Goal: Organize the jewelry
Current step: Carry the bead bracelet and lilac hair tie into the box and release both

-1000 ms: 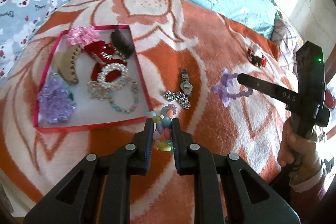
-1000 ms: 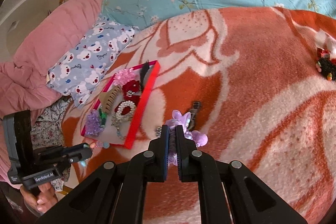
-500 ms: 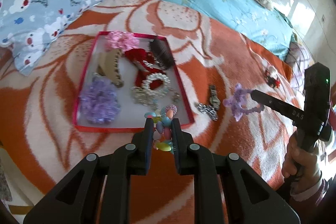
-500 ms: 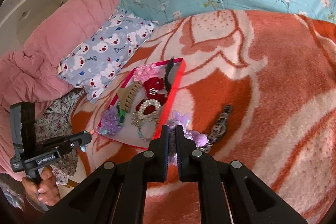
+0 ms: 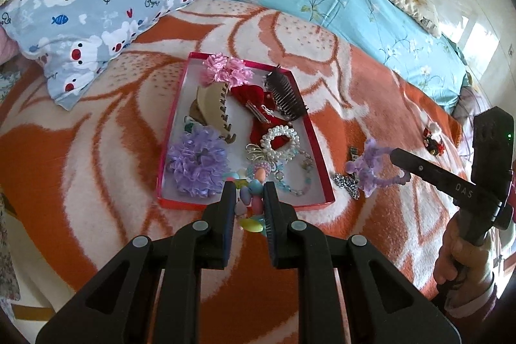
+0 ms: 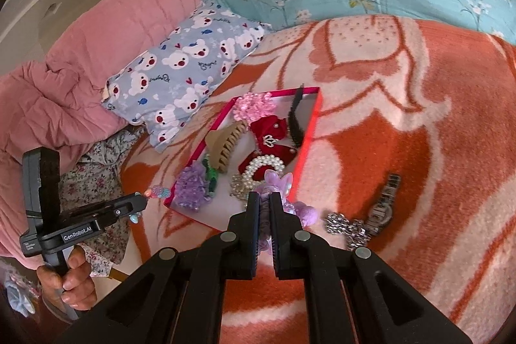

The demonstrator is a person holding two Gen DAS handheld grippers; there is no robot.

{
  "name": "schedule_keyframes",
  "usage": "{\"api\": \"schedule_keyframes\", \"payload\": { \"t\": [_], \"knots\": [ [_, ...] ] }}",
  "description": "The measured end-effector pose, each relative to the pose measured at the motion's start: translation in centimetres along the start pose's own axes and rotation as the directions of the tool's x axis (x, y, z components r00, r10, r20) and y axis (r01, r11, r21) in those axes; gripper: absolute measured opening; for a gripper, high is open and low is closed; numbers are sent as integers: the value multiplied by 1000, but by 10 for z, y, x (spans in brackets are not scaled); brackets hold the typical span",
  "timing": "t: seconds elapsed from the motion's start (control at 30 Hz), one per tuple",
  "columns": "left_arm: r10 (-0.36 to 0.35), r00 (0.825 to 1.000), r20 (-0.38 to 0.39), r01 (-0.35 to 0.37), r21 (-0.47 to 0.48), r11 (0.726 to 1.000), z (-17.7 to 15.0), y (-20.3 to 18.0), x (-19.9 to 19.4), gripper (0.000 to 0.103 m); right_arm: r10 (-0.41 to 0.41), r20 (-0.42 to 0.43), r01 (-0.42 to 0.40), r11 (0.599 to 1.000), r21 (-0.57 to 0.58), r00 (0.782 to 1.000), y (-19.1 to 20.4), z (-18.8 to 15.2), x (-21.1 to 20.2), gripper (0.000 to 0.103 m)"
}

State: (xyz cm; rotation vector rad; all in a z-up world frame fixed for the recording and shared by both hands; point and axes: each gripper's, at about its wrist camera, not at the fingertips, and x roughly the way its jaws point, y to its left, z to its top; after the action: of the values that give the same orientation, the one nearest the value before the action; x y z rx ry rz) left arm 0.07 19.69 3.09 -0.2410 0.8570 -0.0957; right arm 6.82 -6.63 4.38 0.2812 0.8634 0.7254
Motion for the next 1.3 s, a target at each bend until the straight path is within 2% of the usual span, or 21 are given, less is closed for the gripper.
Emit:
{"api": "schedule_keyframes", "payload": {
  "t": [0.27, 0.53, 0.73, 1.07, 1.3],
  "knots": [
    [-7, 1000, -3, 7, -3, 1000, 8, 2, 12, 15, 49, -19, -49, 998, -30, 999, 21, 10, 26, 6],
    [-7, 1000, -18, 6, -14, 1000, 17, 10, 35, 15, 99, -91, -103, 994, -37, 991, 34, 10, 70, 6],
    [-14, 996, -85, 14, 6, 1000, 13, 11, 67, 15, 61, -158, -67, 997, -34, 986, 25, 2, 106, 6],
    [-18, 987, -157, 17, -10, 1000, 1, 18, 95, 15, -18, -164, 9, 998, -58, 986, 10, 3, 119, 6],
    [-18, 985, -173, 15, -19, 1000, -1, 21, 99, 15, -23, -170, 13, 998, -60, 985, 7, 3, 125, 6]
  ]
}}
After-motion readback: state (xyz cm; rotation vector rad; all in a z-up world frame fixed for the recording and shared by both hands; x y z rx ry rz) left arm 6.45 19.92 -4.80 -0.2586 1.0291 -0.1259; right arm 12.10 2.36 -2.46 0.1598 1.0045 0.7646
